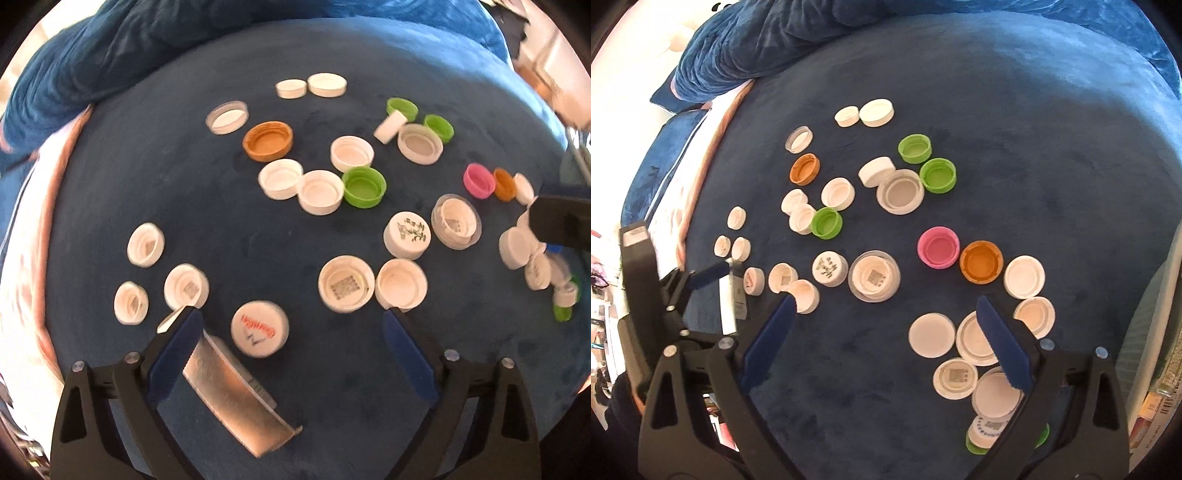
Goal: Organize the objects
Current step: 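Grasp a white QR-printed cap with the left gripper while the right grasps a white cap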
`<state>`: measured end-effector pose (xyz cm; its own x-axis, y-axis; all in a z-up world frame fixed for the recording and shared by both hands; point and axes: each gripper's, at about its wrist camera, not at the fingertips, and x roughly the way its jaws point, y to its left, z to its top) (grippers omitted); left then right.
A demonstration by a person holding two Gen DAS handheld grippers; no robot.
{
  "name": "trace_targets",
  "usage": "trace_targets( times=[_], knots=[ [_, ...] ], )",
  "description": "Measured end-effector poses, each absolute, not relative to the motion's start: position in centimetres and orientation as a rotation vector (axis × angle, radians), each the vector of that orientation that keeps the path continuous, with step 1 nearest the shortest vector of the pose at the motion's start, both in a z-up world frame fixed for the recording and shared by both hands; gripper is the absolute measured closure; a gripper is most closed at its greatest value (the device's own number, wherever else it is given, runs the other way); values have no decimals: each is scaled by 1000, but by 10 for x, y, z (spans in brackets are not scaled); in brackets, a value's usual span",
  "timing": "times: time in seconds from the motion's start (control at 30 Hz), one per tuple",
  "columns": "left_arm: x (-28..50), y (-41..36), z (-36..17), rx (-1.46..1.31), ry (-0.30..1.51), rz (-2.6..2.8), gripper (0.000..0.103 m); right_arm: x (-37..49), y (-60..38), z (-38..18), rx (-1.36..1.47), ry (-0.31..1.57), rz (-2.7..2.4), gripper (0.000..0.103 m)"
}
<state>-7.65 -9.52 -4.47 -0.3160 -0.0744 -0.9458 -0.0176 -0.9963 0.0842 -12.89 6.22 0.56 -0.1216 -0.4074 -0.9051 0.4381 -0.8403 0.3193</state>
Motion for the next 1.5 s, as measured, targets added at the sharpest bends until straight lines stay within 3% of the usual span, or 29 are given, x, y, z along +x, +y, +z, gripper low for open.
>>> trace_targets(
  times=[0.1, 0.3, 0.33, 0.37, 0.4, 0.83, 1.0, 1.17, 1.23, 1.27, 1.5],
  knots=[
    [-81, -91, -48, 1825, -138, -2539, 13, -127, 60, 7, 1594, 34, -1996, 4],
    [-88, -94, -48, 1853, 13, -2603, 29, -130, 63, 3, 1611, 29, -1987, 4],
    [-87, -93, -46, 1851, 23, -2614, 35, -131, 63, 3, 1615, 24, -1986, 4],
    [-87, -93, -44, 1849, 35, -2635, 59, -131, 63, 2, 1618, 22, -1986, 4],
    [-86, -92, -44, 1849, 40, -2644, 73, -132, 63, 2, 1619, 21, -1983, 4],
    [-79, -143, -22, 1749, 304, -2572, 73, -123, 28, -22, 1672, -52, -1822, 7],
    [-72, -156, -22, 1706, 339, -2538, 73, -119, 3, -35, 1685, -3, -1771, 25],
    [-69, -162, -18, 1685, 353, -2545, 73, -123, -10, -49, 1685, 38, -1817, 30],
    [-70, -163, -17, 1682, 361, -2543, 73, -123, -10, -51, 1673, 72, -1841, 48],
    [-71, -163, -16, 1681, 362, -2543, 73, -124, -9, -50, 1667, 86, -1850, 73],
    [-72, -159, -11, 1676, 363, -2552, 73, -131, 13, -36, 1654, -37, -1832, 73]
  ],
)
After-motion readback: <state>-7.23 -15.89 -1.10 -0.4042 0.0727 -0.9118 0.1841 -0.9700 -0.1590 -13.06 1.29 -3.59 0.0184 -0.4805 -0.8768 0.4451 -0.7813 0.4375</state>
